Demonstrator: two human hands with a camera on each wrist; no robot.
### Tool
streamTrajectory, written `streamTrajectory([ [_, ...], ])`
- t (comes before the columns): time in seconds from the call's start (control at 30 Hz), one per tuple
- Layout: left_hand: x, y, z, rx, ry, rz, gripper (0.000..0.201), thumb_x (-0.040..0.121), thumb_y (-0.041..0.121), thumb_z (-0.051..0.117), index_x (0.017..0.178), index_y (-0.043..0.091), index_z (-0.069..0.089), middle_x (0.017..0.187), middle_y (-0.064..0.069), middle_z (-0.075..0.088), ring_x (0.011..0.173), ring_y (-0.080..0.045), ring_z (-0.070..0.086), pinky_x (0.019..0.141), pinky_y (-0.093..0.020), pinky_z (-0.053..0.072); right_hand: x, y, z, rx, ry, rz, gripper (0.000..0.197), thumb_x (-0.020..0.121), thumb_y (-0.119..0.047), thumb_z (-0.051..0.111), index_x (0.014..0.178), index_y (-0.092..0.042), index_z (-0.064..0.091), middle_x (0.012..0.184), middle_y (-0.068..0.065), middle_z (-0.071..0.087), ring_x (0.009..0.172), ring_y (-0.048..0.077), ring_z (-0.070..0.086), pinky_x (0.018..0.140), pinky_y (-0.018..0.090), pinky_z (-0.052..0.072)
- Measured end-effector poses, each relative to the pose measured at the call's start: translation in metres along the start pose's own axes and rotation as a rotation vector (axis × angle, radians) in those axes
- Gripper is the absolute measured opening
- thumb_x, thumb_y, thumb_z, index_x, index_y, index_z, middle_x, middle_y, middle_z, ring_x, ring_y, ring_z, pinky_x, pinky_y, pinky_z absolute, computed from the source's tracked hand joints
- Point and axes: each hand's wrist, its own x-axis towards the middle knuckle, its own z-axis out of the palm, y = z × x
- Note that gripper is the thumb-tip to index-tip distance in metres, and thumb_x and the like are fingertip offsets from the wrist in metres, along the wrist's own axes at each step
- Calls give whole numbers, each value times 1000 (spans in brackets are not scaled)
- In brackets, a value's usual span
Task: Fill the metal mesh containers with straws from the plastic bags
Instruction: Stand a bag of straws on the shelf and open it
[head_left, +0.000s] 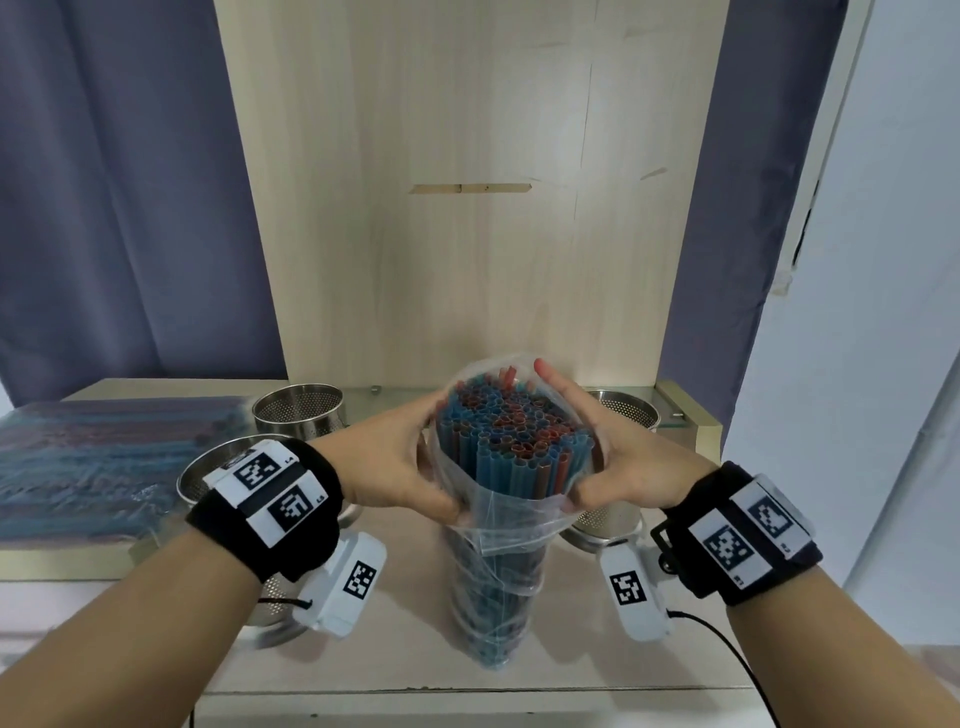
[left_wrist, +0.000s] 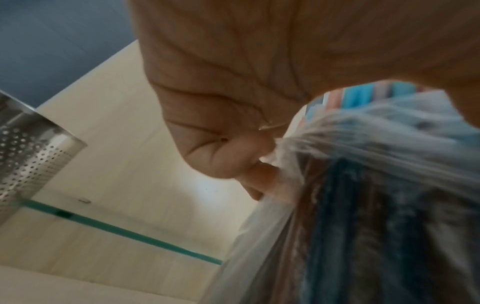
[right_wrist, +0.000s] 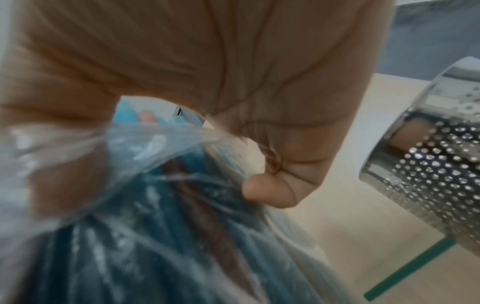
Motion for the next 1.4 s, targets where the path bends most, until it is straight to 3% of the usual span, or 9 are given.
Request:
streamTrajectory([
  [0.13,3,-5,1,52,-51,-29,89,51,22,96,125,36,48,123,13,65,115,-3,60,104,-27,46,5,3,2,48,-77,1,105,63,-7,78,152,-17,24,145,14,50,134,32,49,111,48,40],
  [0.3,-1,-25,21,192,378,119,127,34,79,80,140,32,27,142,10,36,132,-10,40,112,-45,37,4,23,9,129,85,-36,86,65,-14,75,143,-12,38,135,16,59,127,31,56,106,44,46],
  [0.47,0,-34,44,64,434,308,116,64,74,68,152,22,13,148,7,42,136,-10,42,111,-43,39,12,49,38,14,484,-137,84,77,-28,65,153,-29,30,148,-6,49,137,16,45,111,51,40],
  [0.67,10,-53,43,-11,387,202,126,50,54,91,148,29,16,139,10,52,130,-7,50,110,-44,41,24,47,50,75,363,-33,48,98,4,35,142,-15,40,114,-20,64,103,-16,57,86,6,43],
  [0.77,15,-62,40,40,400,128,129,47,57,91,146,30,14,138,13,52,127,-2,50,109,-41,42,28,47,48,-48,332,51,47,96,-18,41,142,-7,43,113,-18,59,103,-6,58,85,8,42],
  [0.83,18,-66,39,76,431,73,131,44,62,89,144,37,10,140,12,49,128,-2,48,110,-37,42,28,45,51,-64,387,25,49,101,-14,41,149,-8,34,121,-21,47,116,0,50,83,-3,37],
  [0.97,23,-70,43,117,476,50,132,43,65,87,145,38,6,142,12,46,128,-3,47,109,-33,43,26,46,56,102,475,-198,72,90,-31,56,154,-21,24,143,-18,50,134,1,45,111,21,39],
  [1.1,27,-70,49,92,506,119,127,45,55,91,143,37,13,133,13,52,122,-2,53,101,-33,49,26,41,54,-16,433,-229,86,80,-12,80,147,-19,27,130,-17,57,125,-4,52,99,12,43],
  [1.4,35,-78,56,141,692,158,129,49,56,86,149,31,8,132,6,51,124,-11,52,100,-37,49,33,60,48,-148,492,-206,86,76,-9,83,144,-18,30,133,-11,54,125,-2,52,103,17,43],
])
